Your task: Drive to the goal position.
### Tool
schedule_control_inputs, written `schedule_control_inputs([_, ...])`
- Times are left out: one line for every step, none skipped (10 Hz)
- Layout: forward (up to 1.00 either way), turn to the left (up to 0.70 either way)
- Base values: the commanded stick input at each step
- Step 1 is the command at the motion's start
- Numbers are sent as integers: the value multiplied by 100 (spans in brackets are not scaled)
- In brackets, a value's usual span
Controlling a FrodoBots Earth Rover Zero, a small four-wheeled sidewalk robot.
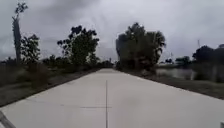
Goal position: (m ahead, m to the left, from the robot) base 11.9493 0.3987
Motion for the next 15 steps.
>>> schedule_control_inputs([85, 0])
schedule_control_inputs([85, 0])
schedule_control_inputs([85, 0])
schedule_control_inputs([85, 0])
schedule_control_inputs([85, 0])
schedule_control_inputs([85, 0])
schedule_control_inputs([85, 0])
schedule_control_inputs([85, 0])
schedule_control_inputs([85, 15])
schedule_control_inputs([85, 31])
schedule_control_inputs([85, 21])
schedule_control_inputs([85, 6])
schedule_control_inputs([85, 0])
schedule_control_inputs([85, 0])
schedule_control_inputs([85, 0])
